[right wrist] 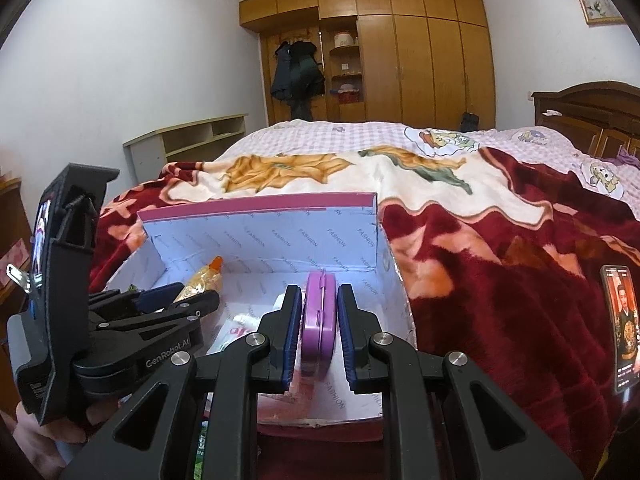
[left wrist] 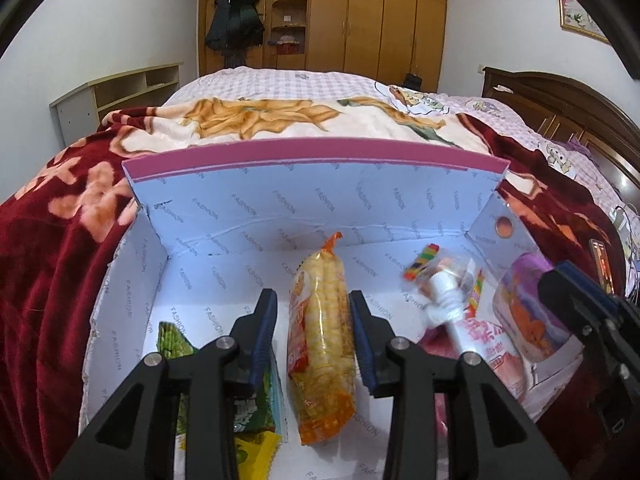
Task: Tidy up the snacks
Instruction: 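Carry the corn snack into the box with the left tool while the right carries the tin, then open both tools to release the corn snack and purple tin inside the box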
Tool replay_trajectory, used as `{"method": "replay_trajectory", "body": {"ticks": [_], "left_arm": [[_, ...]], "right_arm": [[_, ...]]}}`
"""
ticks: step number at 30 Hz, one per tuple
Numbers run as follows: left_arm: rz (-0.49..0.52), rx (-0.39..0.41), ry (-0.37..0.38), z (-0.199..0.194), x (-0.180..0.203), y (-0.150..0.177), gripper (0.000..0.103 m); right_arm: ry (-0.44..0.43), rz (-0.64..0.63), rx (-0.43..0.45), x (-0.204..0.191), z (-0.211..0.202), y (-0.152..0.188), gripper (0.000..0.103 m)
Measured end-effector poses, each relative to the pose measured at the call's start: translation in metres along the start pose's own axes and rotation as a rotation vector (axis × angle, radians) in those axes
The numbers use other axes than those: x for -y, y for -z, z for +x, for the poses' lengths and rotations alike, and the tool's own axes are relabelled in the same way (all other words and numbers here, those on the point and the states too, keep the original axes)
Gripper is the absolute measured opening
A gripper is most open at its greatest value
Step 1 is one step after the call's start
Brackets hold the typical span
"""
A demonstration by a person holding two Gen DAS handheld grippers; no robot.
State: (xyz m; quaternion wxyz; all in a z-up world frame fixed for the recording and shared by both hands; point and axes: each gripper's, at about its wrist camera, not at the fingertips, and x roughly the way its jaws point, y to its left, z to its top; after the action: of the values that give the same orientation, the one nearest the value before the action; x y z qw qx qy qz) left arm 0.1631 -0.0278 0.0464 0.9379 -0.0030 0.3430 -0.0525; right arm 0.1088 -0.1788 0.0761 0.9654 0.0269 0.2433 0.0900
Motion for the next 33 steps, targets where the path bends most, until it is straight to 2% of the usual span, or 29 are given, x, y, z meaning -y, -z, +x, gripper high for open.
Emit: {"method": "replay_trajectory", "body": {"ticks": [2, 5, 16, 33], "left_arm": [[0.005, 0.012, -0.001, -0.004, 0.001, 0.0, 0.039], [0.014, 0.023, 0.001, -0.009, 0.002, -0.001, 0.039], [0.016, 0.03, 0.025, -0.032, 0.002, 0.002, 0.039], [0.035, 0.048, 0.048, -0.066, 0.009, 0.028, 0.039]], "right_arm": [[-0.014, 0.009, 0.003, 0.001, -0.001, 0.0, 0.021], [-0.016, 0.021, 0.007, 0.003, -0.002, 0.001, 0.035], [-0.051, 0.033, 0.021, -0.002, -0.012, 0.003, 0.036], [-0.111, -0.005, 0.012, -0.022, -0.03, 0.015, 0.036]]}}
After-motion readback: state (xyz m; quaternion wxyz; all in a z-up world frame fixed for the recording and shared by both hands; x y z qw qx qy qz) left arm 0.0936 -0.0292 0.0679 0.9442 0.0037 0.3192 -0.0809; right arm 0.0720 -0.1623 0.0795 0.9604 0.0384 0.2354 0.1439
